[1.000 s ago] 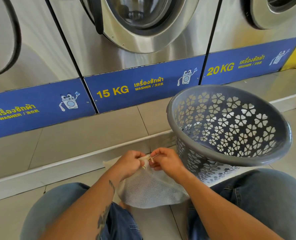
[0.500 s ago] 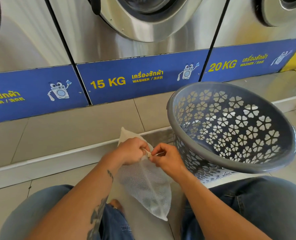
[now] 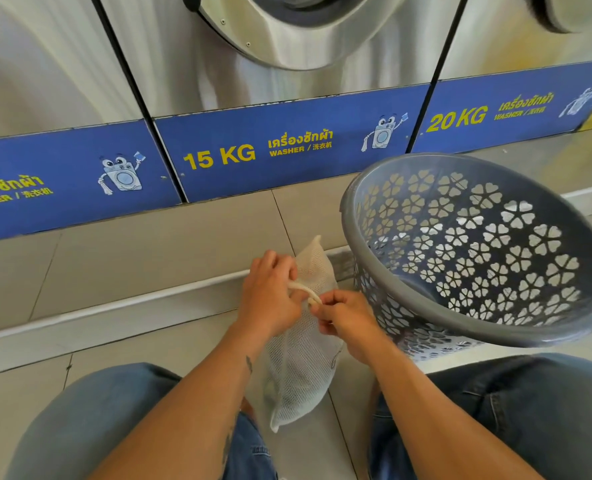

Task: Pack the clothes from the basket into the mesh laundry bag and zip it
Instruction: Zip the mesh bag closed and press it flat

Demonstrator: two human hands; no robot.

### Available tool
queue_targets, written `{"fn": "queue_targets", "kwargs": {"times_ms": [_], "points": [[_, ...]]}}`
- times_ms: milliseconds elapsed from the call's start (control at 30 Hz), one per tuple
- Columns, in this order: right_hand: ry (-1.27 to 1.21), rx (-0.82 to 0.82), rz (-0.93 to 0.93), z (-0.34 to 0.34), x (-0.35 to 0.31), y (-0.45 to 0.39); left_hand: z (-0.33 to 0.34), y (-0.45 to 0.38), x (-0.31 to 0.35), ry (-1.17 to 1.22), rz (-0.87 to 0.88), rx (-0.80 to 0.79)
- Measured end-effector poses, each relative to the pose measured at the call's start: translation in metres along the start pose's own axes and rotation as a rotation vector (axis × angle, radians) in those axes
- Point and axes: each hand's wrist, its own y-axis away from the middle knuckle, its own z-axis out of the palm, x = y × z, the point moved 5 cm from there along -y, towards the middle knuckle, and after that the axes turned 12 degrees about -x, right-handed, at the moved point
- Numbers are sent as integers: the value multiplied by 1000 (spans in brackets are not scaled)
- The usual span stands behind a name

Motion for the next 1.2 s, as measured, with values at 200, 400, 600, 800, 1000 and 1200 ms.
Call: {"fn": "queue_targets", "kwargs": {"times_ms": [200, 400, 600, 800, 1000, 1200], "points": [[-135, -21, 37, -3, 2, 0, 5, 6, -8, 7, -143, -10], [-164, -45, 43, -7, 2, 0, 22, 10, -14, 438, -198, -176], [-179, -72, 60, -4, 2, 0, 24, 12, -15, 669, -263, -142], [-142, -65, 55, -2, 5, -1, 29, 10, -15, 616, -268, -155], [-136, -43, 59, -2, 5, -3, 28, 13, -17, 447, -249, -66], [-161, -37, 58, 1, 5, -3, 25, 14, -9, 218, -120, -60]]}}
